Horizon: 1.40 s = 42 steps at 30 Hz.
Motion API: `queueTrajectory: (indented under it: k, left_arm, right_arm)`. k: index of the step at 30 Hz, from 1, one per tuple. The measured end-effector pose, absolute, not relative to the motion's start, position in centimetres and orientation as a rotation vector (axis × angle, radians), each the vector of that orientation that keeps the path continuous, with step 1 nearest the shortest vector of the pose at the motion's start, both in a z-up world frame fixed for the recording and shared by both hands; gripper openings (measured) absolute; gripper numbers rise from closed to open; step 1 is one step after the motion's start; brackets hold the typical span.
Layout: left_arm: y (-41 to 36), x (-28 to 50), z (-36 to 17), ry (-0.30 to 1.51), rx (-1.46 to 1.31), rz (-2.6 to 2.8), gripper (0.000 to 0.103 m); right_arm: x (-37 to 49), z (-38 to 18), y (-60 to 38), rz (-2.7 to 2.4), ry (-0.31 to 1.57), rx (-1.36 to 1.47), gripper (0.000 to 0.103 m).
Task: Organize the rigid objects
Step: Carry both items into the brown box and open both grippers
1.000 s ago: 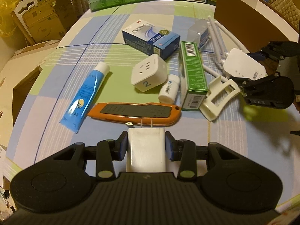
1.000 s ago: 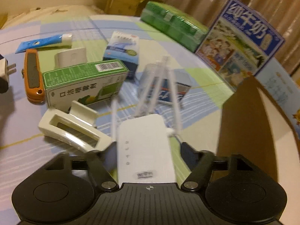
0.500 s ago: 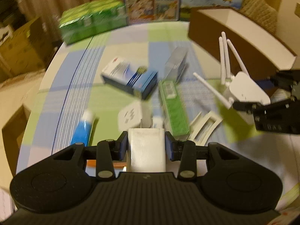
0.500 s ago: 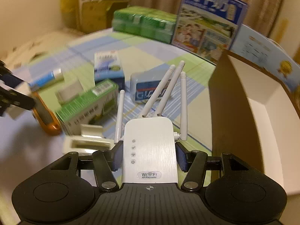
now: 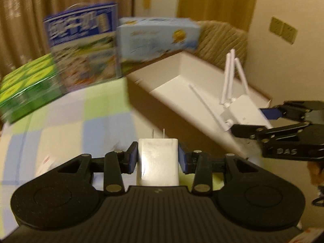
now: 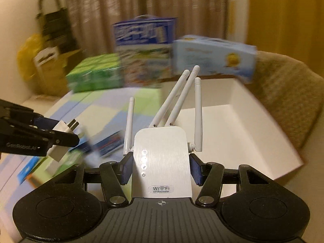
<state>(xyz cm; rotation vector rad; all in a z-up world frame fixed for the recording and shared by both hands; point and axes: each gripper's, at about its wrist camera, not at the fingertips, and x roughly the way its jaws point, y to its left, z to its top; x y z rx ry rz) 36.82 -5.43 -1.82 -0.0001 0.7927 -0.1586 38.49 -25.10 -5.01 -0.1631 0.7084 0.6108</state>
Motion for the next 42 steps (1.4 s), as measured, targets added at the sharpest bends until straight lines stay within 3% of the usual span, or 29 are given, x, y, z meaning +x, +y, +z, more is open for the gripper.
queueTrajectory:
  k: [8,18,24,30,42]
  left_arm:
    - [-13.4,44.8,-3.1,0.818,0.006,-0.232,0.036]
    - [-16.3,51.2,-8.6,0.982,-0.021,-0.205,0.036]
    - [-16.9,52.0,-9.8,1.002,0.034,-0.202,0.036]
    - [-16.7,52.3,-9.9,1.012,0.035,-0.205,0.05]
    - [-14.5,48.9,-6.9,0.926,0.013,-0.211,0.051]
  right_arm:
    - [46.0,-5.3,-31.1,0.513,0.773,-0.127,0.054]
    - [51.0,-9.5,-32.7,0.505,0.894,-0.209,0.054]
    - [52.1,-11.2,-32.1,0.538,0.937,-0.299,0.054]
    - [52.1,-11.7,-31.6,0.559,0.924,-0.351,0.055]
    - [50.2,-8.8,-33.0,0.565,0.855,-0.241,0.061]
